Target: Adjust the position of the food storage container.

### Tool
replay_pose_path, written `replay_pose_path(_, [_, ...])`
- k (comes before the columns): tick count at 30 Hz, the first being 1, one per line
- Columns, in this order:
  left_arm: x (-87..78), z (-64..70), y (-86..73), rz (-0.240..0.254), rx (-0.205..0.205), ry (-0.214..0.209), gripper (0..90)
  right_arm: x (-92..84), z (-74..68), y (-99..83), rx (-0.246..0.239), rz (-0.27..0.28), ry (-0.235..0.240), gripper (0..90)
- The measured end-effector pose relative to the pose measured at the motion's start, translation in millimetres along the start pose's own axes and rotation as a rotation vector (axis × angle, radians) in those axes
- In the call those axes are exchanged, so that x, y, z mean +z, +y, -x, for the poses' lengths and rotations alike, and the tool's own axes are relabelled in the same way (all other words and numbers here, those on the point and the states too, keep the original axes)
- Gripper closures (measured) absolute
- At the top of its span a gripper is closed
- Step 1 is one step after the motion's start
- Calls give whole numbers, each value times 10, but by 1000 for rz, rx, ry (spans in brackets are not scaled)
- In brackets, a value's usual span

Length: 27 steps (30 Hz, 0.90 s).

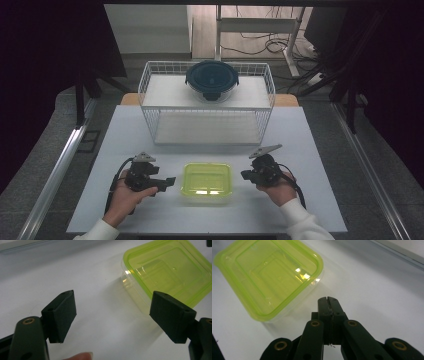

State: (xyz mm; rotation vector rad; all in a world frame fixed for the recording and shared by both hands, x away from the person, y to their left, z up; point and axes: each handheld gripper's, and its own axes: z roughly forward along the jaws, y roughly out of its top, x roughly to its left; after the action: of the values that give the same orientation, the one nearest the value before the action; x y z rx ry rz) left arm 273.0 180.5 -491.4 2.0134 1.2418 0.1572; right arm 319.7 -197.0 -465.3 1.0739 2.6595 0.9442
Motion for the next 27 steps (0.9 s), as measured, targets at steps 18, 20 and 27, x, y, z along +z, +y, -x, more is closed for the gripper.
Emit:
replay_pose_path(18, [-3,16,4,6,5,1,209,-159,103,-154,184,131,48,393])
replay_pose_path(20, [-7,16,5,9,2,0,208,-164,111,-157,214,152,63,362])
replay_pose_path(27, [-16,11,7,17,-14,-13,206,-123,81,-151,233,148,109,296])
